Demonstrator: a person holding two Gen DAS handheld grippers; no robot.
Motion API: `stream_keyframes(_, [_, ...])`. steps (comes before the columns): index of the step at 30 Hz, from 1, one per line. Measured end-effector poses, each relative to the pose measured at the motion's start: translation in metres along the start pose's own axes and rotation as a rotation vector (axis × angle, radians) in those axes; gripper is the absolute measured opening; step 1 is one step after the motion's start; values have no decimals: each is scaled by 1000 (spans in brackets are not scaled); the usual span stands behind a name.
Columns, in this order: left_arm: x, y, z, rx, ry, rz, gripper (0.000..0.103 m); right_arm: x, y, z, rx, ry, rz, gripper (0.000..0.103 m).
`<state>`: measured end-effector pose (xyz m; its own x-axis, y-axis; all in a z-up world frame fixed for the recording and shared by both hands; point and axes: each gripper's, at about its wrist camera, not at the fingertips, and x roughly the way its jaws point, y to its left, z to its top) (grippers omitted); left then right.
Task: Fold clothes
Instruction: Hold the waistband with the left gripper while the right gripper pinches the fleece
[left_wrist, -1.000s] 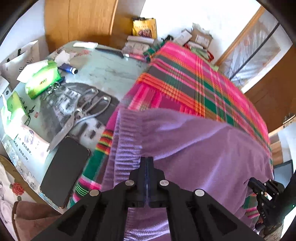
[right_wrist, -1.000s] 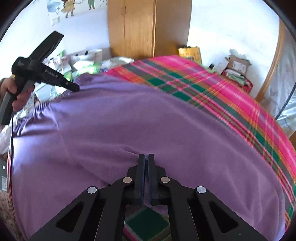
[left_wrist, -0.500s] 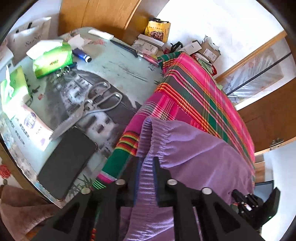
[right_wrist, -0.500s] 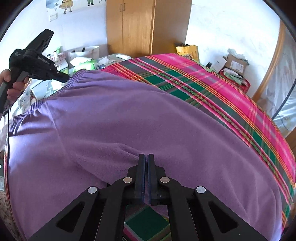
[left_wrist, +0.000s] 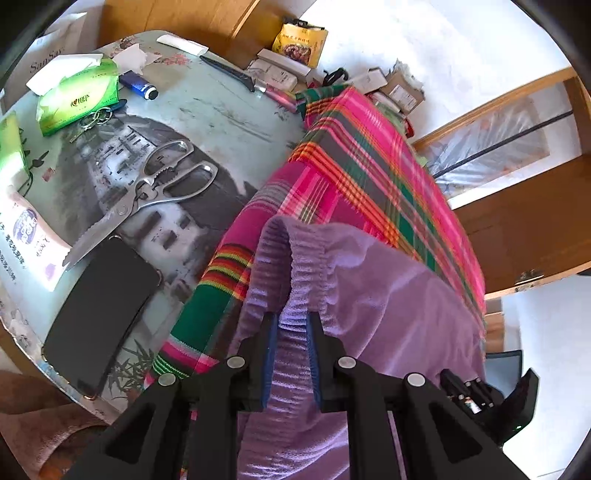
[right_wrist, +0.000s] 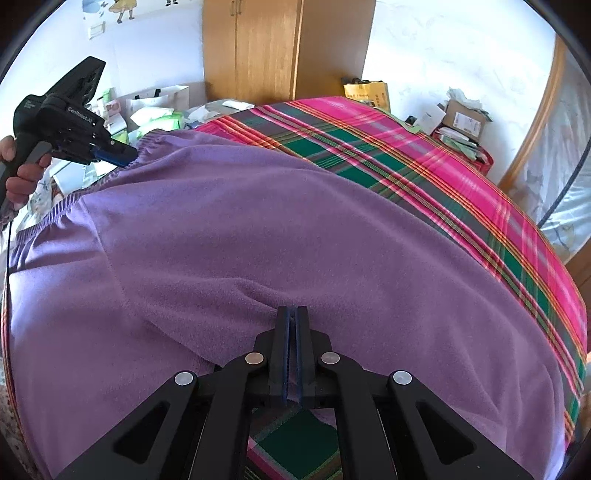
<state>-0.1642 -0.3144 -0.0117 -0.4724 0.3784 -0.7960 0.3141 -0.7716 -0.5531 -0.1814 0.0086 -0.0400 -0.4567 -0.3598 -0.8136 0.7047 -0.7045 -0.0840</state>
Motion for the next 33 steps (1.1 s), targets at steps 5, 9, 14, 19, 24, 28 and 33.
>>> stream_keyframes(5, [-3, 9, 11, -33, -70, -34, 17, 0, 1, 0, 3, 2, -9, 3])
stream_keyframes(9, [11, 3, 15, 8, -35, -81, 21, -1, 1, -1, 6, 3, -15, 3])
stream_keyframes(14, [3, 2, 16, 6, -84, -184, 21, -1, 1, -2, 12, 1, -13, 3])
stream_keyframes(19, [8, -16, 8, 108, 11, -195, 23, -1, 1, -3, 16, -1, -16, 4])
stream_keyframes(24, [9, -8, 2, 91, 36, -142, 22, -1, 3, -4, 18, -11, -27, 4])
stream_keyframes(28, [3, -13, 6, 117, 4, -27, 23, -1, 5, -4, 12, -15, -40, 4])
stream_keyframes(33, [12, -15, 7, 86, 52, -39, 30, -1, 4, -5, 19, -23, -46, 4])
